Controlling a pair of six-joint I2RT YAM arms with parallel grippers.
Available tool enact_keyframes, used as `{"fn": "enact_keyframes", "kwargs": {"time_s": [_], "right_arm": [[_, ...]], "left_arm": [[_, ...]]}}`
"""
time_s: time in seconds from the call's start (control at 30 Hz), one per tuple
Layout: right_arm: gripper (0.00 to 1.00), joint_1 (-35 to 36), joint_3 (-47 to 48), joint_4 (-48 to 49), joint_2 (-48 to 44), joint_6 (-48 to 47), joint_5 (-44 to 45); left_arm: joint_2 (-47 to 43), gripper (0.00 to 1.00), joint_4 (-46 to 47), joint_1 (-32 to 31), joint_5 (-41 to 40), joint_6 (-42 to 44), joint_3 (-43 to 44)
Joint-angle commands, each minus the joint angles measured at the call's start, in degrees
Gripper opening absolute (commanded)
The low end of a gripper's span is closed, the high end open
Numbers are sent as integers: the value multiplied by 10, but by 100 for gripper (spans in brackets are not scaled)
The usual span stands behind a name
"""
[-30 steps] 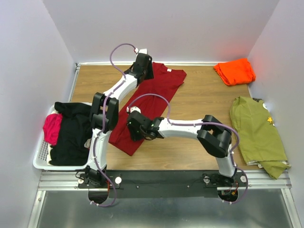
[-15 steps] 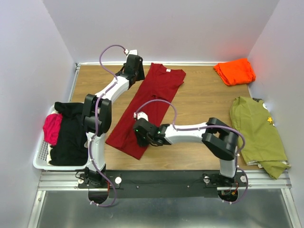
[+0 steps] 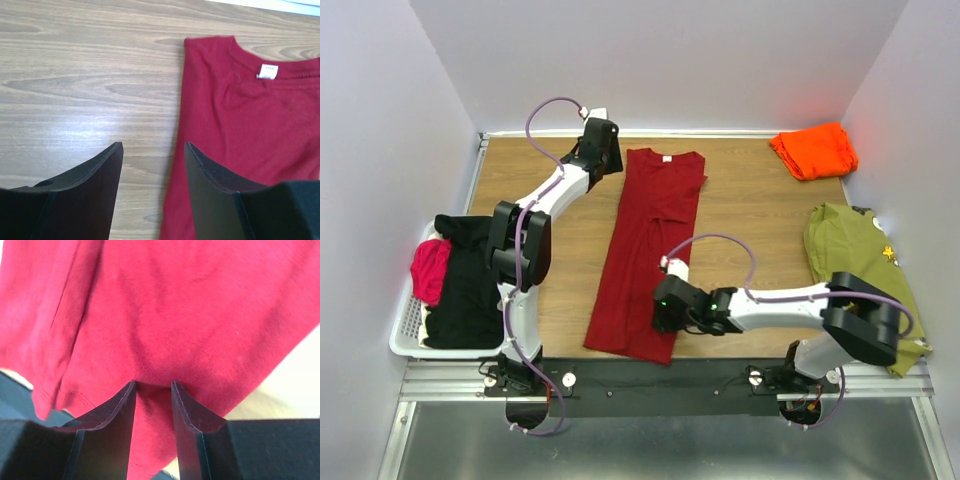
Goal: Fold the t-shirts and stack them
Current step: Rotate the tshirt 90 degrees, then grab the bottom of the folded rectangular tshirt with both arms
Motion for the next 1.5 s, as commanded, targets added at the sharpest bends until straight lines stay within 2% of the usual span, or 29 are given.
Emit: {"fn": "enact_keyframes", "kwargs": {"time_s": [0.0, 0.13, 0.33, 0.5, 0.67, 0.77, 0.93, 1.07, 1.27, 1.47], "right_arm": [[44, 8, -104, -196, -71, 93, 10], [43, 7, -137, -253, -149, 167, 32], [43, 7, -158, -311, -253, 249, 103], [43, 7, -123, -321, -260, 240, 135], [43, 9, -77, -321, -243, 201, 176], [43, 9, -34, -322, -235, 175, 207], [44, 9, 20, -322, -215, 152, 256], [44, 8, 52, -330, -191, 160, 292], [46, 8, 84, -401, -169, 217, 370], [48, 2, 82, -428, -180, 239, 392]], "left_arm": [[-30, 61, 5, -1, -15, -4, -23], [-47, 61, 5, -2, -20, -10, -53], [-124, 60, 12, -11, -21, -36, -164], [-233, 60, 21, -46, -16, -74, -293], [-342, 60, 36, -146, -37, -115, -412], [-364, 61, 42, -172, -32, -138, -443], [-344, 61, 41, -222, -28, -145, -441], [-291, 61, 42, -263, -26, -154, -423], [-205, 61, 50, -333, -13, -165, -372], [-137, 62, 38, -349, -18, -190, -335]]}}
